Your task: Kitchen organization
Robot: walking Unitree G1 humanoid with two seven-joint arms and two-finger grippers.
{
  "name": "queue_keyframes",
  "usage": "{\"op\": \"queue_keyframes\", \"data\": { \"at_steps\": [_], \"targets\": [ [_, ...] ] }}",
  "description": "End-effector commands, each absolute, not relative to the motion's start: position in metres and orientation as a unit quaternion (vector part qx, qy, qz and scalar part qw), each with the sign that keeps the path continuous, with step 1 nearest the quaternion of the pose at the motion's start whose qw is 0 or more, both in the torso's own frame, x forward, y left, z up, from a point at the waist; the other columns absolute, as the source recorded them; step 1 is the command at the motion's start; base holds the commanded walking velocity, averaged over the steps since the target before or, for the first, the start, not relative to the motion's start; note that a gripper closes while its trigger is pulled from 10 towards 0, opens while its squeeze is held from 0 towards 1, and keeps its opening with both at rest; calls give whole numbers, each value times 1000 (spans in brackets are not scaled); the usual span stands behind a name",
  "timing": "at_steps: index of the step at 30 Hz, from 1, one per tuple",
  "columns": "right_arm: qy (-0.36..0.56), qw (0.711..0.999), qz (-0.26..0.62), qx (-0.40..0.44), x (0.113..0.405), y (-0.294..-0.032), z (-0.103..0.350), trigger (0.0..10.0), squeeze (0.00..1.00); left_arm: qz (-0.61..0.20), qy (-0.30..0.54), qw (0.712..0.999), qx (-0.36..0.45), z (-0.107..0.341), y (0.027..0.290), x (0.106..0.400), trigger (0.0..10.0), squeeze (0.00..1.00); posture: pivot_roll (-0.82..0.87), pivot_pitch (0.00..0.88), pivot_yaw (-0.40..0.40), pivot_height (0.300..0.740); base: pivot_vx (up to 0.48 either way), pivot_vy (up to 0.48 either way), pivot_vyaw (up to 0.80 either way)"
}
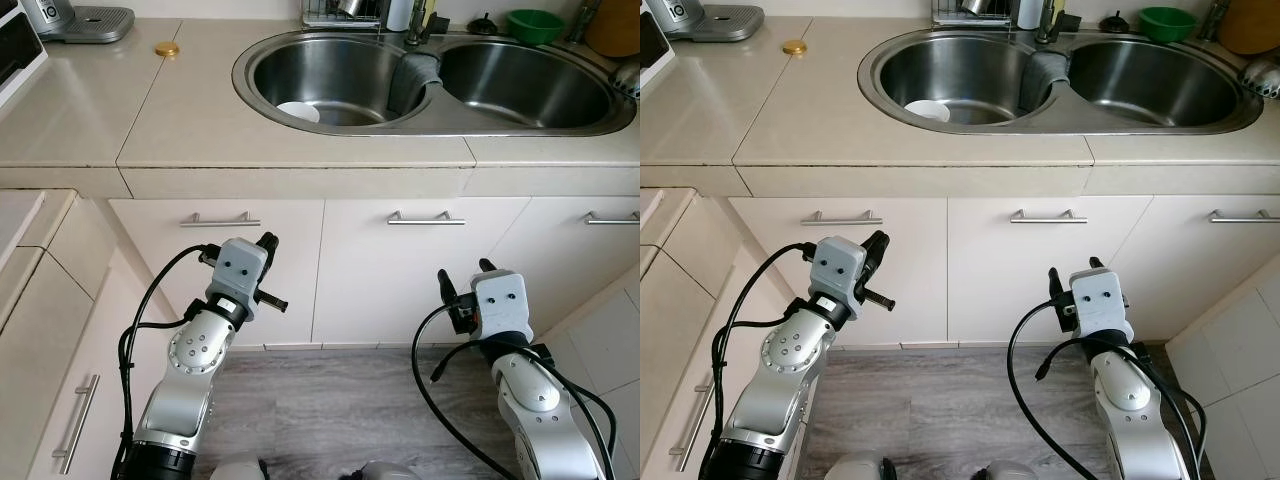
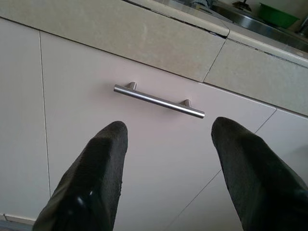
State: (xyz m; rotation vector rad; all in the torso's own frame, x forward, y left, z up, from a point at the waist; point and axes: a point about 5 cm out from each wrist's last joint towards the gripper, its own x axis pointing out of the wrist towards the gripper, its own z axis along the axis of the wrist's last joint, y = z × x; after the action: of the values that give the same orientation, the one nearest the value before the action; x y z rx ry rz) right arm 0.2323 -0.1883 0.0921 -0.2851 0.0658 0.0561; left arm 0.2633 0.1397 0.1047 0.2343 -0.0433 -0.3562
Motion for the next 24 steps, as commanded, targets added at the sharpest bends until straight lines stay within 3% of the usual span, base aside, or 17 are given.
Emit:
{"op": "queue_keyframes", "data": {
  "at_steps": [1, 14, 24],
  "targets": [
    [59, 997, -32, -31, 240, -173, 93, 10000, 0, -153, 40, 983, 90, 112, 152, 282, 10000, 0, 125, 0, 21, 740, 0, 0, 0],
    [56, 997, -30, -31, 240, -171, 96, 10000, 0, -155, 48, 983, 90, 113, 152, 282, 10000, 0, 127, 0, 22, 740, 0, 0, 0],
    [21, 992, -59, -109, 244, -179, 108, 10000, 0, -158, 49, 982, 88, 115, 151, 280, 10000, 0, 132, 0, 18, 740, 0, 0, 0]
  ]
}}
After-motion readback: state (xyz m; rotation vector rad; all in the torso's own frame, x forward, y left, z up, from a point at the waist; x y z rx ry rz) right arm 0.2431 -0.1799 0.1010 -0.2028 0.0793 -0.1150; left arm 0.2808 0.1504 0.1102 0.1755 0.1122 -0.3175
